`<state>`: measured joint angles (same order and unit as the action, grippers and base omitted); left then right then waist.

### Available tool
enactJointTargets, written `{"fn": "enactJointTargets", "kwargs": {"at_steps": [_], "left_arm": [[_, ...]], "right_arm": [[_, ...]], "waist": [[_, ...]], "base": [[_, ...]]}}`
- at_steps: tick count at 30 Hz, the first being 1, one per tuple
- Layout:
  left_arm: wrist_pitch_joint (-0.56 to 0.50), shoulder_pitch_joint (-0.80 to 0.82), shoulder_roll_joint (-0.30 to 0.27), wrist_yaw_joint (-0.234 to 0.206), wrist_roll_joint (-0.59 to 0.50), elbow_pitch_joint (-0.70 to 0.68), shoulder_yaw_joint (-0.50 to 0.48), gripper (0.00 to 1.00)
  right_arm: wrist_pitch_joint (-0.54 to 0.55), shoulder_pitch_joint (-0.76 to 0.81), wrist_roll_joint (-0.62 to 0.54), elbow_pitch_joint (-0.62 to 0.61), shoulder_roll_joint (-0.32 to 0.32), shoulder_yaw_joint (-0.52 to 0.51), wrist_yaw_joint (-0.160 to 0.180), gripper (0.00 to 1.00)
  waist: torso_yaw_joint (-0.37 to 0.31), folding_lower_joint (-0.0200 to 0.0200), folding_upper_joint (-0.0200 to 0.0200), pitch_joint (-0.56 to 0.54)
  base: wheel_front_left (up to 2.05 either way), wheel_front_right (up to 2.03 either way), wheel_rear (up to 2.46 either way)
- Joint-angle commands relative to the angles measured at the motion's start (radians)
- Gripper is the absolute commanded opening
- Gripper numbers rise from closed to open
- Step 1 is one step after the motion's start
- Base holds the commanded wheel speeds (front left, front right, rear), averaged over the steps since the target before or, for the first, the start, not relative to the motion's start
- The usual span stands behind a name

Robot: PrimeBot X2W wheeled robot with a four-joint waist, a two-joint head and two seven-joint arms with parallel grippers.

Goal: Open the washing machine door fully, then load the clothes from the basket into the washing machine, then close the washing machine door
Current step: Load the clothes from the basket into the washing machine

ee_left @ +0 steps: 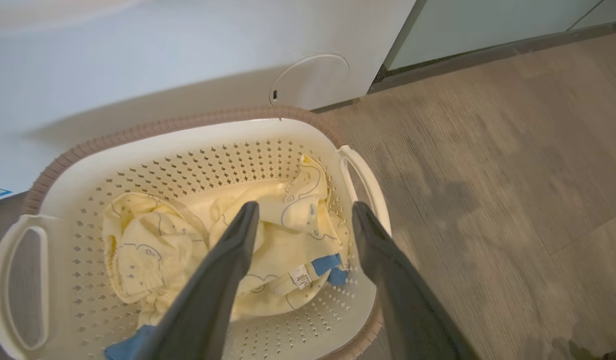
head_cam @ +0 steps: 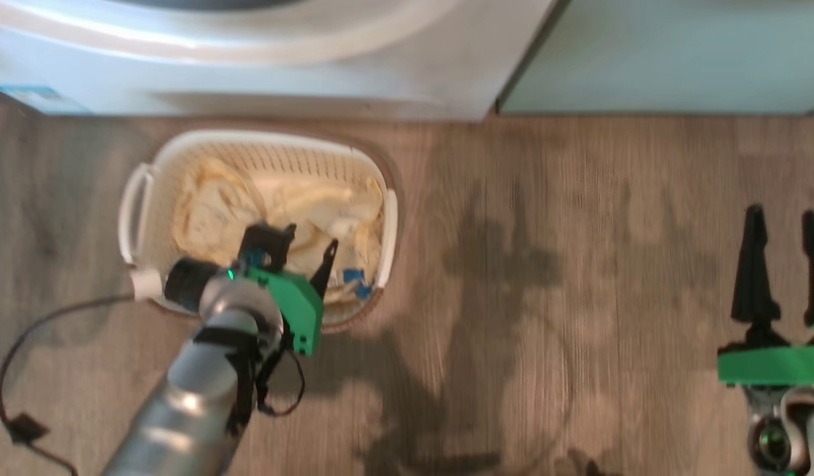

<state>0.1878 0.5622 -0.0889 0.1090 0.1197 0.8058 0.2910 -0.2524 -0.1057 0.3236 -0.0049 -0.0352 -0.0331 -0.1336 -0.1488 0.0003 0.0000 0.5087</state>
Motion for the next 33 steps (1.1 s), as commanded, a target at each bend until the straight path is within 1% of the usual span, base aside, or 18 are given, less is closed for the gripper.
{"fn": "enactJointTargets", "kwargs": {"at_steps": [1,7,10,11,15,24,33], "left_arm": [[-0.003,0.032,-0.017,0.004,0.010,0.002,-0.022,1.00],[-0.019,0.162,-0.010,0.016,0.044,0.152,-0.004,1.00],[-0.024,0.217,-0.014,0.018,0.051,0.219,0.000,1.00],[-0.025,0.249,-0.018,0.018,0.058,0.258,-0.003,1.00],[-0.037,0.310,-0.025,0.019,0.074,0.325,-0.010,1.00],[-0.062,0.413,-0.049,0.020,0.117,0.424,-0.029,1.00],[-0.091,0.472,-0.074,-0.011,0.152,0.462,-0.053,1.00]], "right_arm": [[-0.009,-0.023,0.006,-0.036,-0.015,0.019,0.003,1.00],[-0.009,-0.082,0.027,-0.047,-0.015,0.022,0.003,1.00],[-0.009,-0.106,0.042,-0.052,-0.015,0.030,0.003,1.00],[-0.009,-0.120,0.052,-0.056,-0.015,0.038,0.003,1.00],[-0.009,-0.148,0.069,-0.068,-0.015,0.049,0.003,1.00],[-0.009,-0.187,0.091,-0.099,-0.015,0.084,0.003,1.00],[-0.009,-0.201,0.109,-0.117,-0.015,0.103,0.003,1.00]], "waist": [[-0.025,-0.0003,0.0000,0.078],[-0.048,-0.0003,0.0000,0.191],[-0.062,-0.0003,0.0000,0.243],[-0.072,-0.0003,0.0000,0.276],[-0.089,-0.0003,0.0000,0.341],[-0.119,-0.0003,0.0000,0.444],[-0.145,-0.0003,0.0000,0.517]], "base": [[0.00,0.00,0.00],[0.00,0.00,0.00],[0.00,0.00,0.00],[0.00,0.00,0.00],[0.00,0.00,0.00],[0.00,0.00,0.00],[0.00,0.00,0.00]]}}
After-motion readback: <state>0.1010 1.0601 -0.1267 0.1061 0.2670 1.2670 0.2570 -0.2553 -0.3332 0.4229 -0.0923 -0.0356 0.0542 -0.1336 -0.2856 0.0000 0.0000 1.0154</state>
